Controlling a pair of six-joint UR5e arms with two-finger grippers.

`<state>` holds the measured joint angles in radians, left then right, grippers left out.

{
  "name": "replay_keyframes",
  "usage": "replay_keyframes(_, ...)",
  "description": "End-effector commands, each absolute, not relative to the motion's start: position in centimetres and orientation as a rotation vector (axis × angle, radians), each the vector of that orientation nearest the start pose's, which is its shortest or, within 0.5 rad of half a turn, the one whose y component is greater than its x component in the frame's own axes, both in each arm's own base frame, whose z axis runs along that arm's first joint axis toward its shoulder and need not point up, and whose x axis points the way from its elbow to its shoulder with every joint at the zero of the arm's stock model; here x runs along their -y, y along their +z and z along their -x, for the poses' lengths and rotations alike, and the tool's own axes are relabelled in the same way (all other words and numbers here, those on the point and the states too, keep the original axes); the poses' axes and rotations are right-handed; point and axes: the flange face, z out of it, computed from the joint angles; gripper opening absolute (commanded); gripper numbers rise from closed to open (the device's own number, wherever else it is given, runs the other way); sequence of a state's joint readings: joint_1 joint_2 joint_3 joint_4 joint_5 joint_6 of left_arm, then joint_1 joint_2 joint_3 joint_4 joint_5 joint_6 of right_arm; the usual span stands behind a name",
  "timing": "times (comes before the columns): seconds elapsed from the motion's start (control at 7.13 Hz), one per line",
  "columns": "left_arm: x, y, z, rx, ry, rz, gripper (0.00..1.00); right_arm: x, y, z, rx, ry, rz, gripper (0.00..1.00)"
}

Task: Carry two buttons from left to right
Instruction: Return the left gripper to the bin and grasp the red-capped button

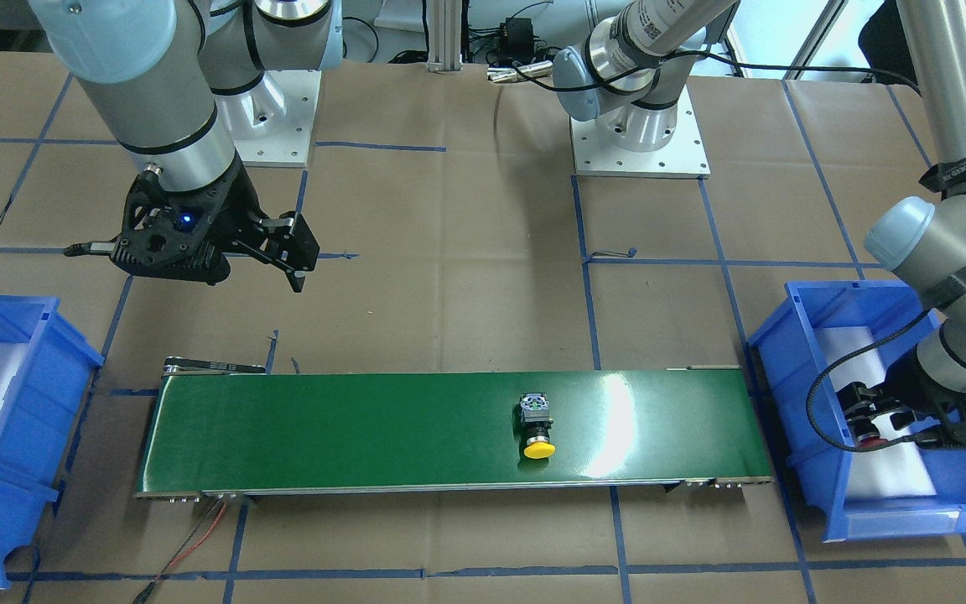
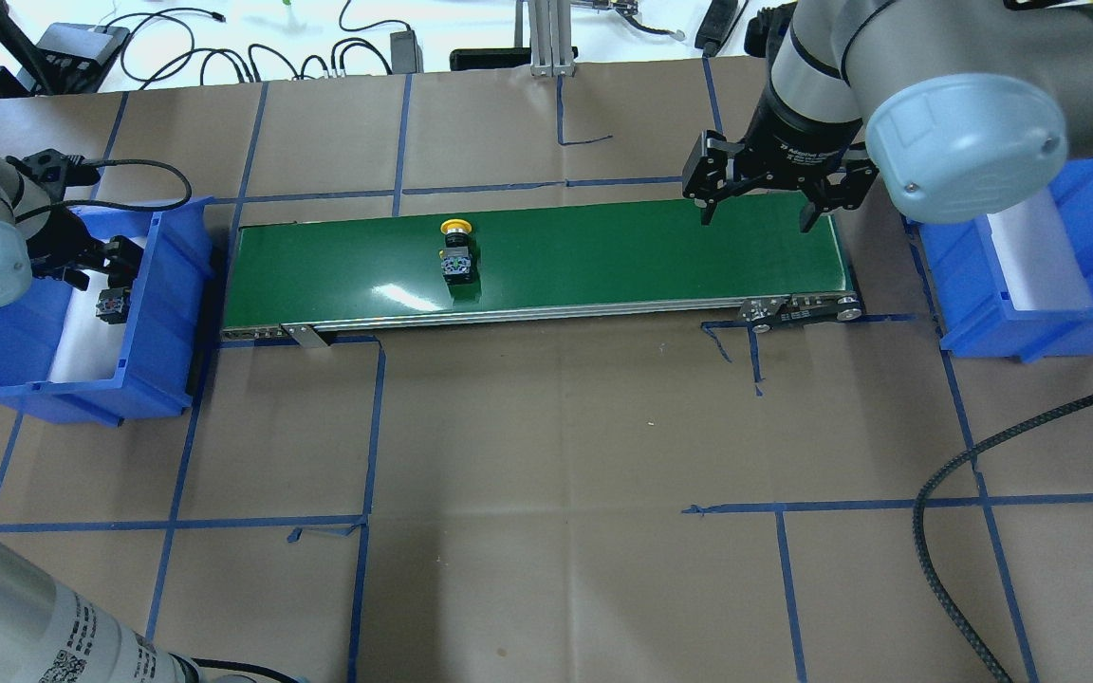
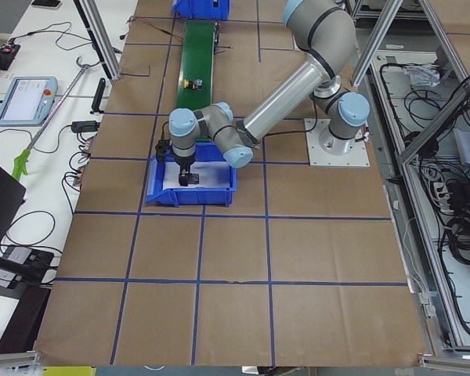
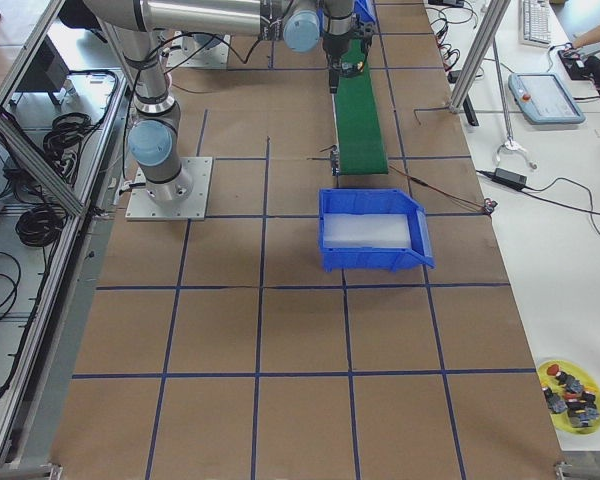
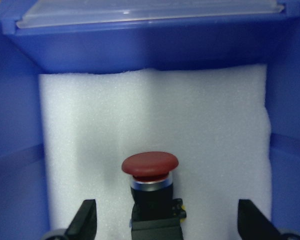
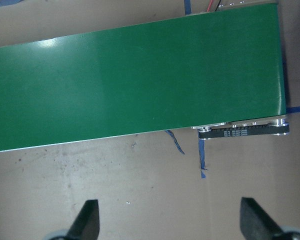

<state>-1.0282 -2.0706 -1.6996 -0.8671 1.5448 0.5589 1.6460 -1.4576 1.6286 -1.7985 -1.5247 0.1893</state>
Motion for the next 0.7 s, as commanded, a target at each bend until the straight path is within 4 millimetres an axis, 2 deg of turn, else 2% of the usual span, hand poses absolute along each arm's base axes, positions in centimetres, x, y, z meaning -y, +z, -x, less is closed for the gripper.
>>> replay_keyframes(0.0,60.8,20.7,-20.7,-3.124,-0.114,-0.025,0.98,55.0,40.0,-18.0,-3.079,-0.11,-0.175,1.0)
replay_keyframes(0.14,60.9,20.7,-20.8,-3.122,-0.118,-0.028,0.66,56.1,38.5,-18.1,-3.078,-0.115,-0.177,1.0)
replay_keyframes(0.28,61.0,21.1,-20.8,-3.119,-0.129,-0.021,0.34,56.7,37.9,-18.1,-3.076,-0.133,-0.174,1.0)
replay_keyframes(0.42,61.3,21.9,-20.8,-3.111,-0.147,-0.021,0.13,57.0,37.6,-18.1,-3.076,-0.134,-0.176,1.0)
replay_keyframes(0.56,61.4,22.2,-20.8,-3.11,-0.15,-0.019,0.04,57.0,37.4,-18.1,-3.076,-0.129,-0.176,1.0)
